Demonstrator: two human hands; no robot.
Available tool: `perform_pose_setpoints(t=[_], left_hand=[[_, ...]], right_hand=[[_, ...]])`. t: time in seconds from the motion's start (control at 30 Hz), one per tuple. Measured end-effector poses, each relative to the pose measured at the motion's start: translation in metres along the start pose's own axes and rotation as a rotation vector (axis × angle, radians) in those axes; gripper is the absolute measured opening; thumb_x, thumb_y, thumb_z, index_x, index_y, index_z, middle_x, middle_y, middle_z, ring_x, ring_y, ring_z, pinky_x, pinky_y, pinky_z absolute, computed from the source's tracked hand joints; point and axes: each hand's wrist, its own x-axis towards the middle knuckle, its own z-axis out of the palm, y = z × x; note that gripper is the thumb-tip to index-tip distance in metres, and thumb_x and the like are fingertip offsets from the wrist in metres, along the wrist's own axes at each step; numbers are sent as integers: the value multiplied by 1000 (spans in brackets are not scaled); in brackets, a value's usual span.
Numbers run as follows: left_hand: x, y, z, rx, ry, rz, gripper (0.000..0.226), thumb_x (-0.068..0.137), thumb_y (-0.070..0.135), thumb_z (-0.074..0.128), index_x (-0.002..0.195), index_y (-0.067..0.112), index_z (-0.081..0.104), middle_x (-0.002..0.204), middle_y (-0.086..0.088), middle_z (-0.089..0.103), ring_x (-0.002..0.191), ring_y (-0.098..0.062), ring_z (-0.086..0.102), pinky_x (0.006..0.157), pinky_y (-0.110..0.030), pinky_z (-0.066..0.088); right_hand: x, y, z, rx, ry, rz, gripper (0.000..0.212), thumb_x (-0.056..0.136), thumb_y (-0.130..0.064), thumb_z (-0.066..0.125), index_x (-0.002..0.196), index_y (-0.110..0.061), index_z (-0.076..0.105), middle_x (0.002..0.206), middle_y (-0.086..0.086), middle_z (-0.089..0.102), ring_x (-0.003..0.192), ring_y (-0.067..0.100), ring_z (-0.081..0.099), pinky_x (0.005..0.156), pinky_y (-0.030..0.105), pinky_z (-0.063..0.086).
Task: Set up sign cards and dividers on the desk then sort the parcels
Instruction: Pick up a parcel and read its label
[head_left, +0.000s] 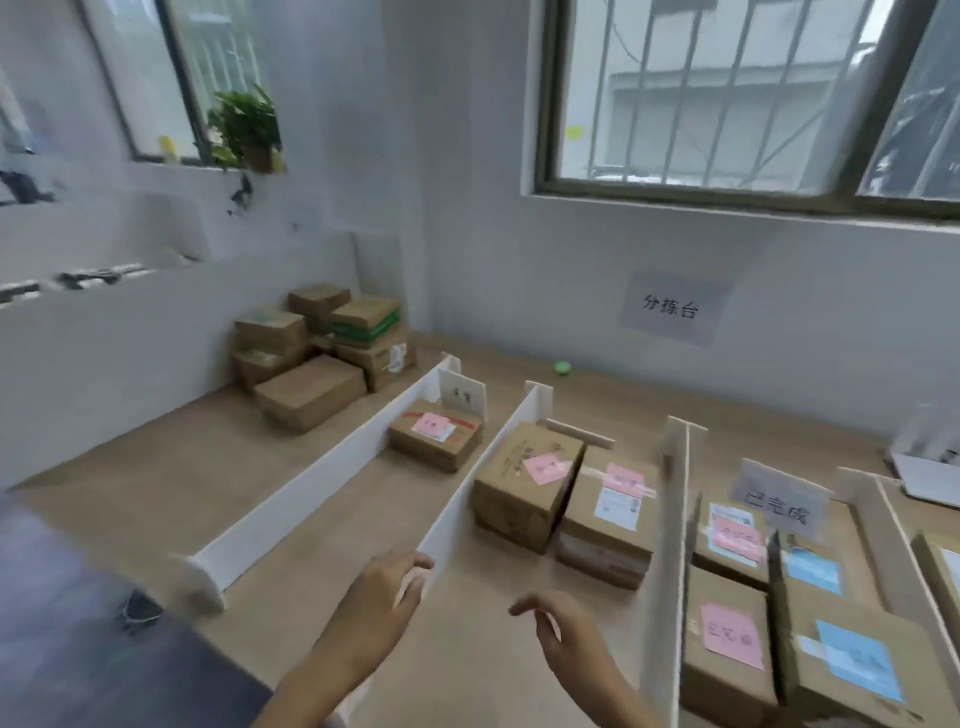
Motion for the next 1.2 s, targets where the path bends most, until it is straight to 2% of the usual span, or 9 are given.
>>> perform_pose_setpoints(t=[0.2,0.27,0.4,0.53,0.67,0.8,0.93,1.1,1.2], left_hand=[[-71,-101,-106,-29,200,-180,17,90,27,49,90,42,57,97,15,64,92,5,57,83,-7,40],[-89,-129,-131,-29,266,-245,36,90,10,55,86,45,56,95,12,65,90,5,58,76,-2,39],[-110,-173,-169,-10,370,-303,36,88,19,53,81,54,58,94,19,65,93,4,58,79,-2,38],[-108,-218,-199,22,391,-365,36,90,11,56,87,47,56,99,12,66,97,-5,61,84,-16,42],[-71,-267,-234,44,390,-389,26,89,7,56,92,30,67,92,15,65,93,-6,61,80,-3,38],[-15,-317,-271,8,367,-368,36,91,9,55,85,44,58,89,23,61,85,0,63,80,-18,50],[52,-360,-313,14,302,-334,27,93,10,51,90,36,59,85,26,59,83,17,55,69,0,38],[122,-414,-355,-8,315,-327,27,93,12,51,91,37,62,53,21,58,53,5,53,51,-7,37],[158,-450,-372,-2,291,-308,32,93,16,52,85,47,56,67,12,67,59,-6,60,59,-18,45]], right_hand=[[37,-94,106,79,-124,-125,60,76,-5,45,87,-63,58,94,-41,62,92,-11,61,84,5,42],[47,-113,132,81,-183,-154,61,75,-5,45,86,-63,58,96,-38,63,91,-9,62,84,8,44],[80,-144,179,103,-261,-176,66,78,2,46,82,-64,58,93,-36,63,91,-10,61,83,6,42],[129,-166,221,101,-266,-175,71,82,7,49,81,-63,58,94,-37,63,93,-8,61,87,9,43],[185,-186,258,136,-253,-178,67,81,9,49,80,-57,61,91,-30,67,92,-7,63,86,8,43],[249,-196,296,157,-229,-155,68,84,9,49,81,-58,61,90,-32,67,91,-8,63,84,6,43],[312,-210,325,197,-156,-115,72,84,12,49,81,-58,62,85,-31,68,88,-9,63,80,3,41],[390,-233,345,186,-119,-40,55,86,10,48,73,-41,66,88,-32,66,90,-8,62,84,10,43],[431,-249,354,178,-107,-13,46,90,6,48,80,-36,64,88,-34,65,90,-9,62,87,16,46]])
